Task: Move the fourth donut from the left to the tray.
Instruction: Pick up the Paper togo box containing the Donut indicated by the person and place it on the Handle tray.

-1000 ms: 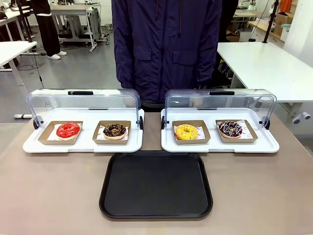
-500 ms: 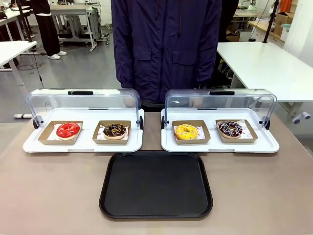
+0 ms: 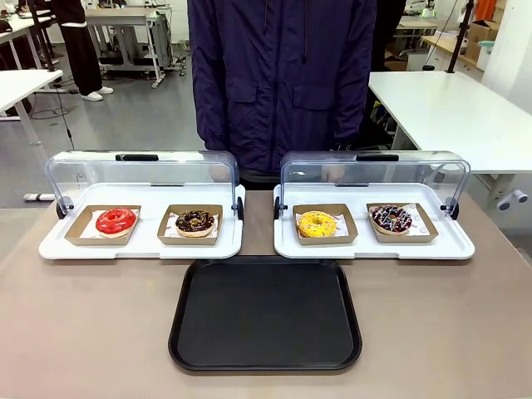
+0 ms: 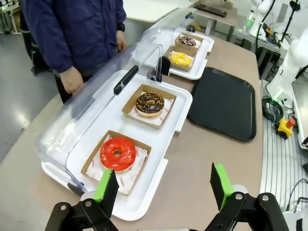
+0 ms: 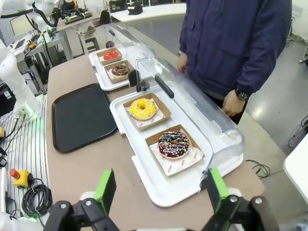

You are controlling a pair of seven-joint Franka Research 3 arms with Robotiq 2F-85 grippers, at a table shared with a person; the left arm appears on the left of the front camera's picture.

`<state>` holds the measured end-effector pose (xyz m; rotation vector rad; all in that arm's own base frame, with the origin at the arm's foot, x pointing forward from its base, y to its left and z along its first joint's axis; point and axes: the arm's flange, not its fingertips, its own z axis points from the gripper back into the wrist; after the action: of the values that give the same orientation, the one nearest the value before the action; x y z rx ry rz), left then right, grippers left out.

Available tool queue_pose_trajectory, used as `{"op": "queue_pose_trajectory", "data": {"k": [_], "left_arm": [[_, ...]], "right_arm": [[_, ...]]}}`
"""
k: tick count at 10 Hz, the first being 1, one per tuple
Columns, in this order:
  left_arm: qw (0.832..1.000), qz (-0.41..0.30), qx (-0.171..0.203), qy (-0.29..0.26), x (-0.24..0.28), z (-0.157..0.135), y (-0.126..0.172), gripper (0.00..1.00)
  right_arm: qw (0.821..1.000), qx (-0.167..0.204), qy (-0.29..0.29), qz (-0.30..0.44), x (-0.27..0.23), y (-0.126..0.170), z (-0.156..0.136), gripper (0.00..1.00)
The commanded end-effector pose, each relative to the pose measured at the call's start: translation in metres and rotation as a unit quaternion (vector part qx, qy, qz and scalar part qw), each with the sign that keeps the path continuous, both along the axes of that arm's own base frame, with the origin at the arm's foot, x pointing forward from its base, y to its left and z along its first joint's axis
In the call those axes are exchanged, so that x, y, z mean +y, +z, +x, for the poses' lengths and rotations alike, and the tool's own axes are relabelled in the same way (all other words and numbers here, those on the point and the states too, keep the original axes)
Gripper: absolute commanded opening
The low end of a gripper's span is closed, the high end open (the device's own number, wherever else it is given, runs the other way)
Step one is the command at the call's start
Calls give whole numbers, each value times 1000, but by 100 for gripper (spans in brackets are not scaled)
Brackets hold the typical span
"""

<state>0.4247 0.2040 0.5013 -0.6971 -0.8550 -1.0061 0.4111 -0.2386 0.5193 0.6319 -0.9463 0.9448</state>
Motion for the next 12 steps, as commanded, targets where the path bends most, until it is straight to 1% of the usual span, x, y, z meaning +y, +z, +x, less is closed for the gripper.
{"op": "queue_pose_trajectory", "data": {"k": [1,12], "left_arm": [[1000,4,4,-2,0,-1,0,100],[1000,4,4,-2,0,-1,0,100]], "right_arm": [[1000,-2,3,1,0,1,0,100],[1000,-2,3,1,0,1,0,100]]}}
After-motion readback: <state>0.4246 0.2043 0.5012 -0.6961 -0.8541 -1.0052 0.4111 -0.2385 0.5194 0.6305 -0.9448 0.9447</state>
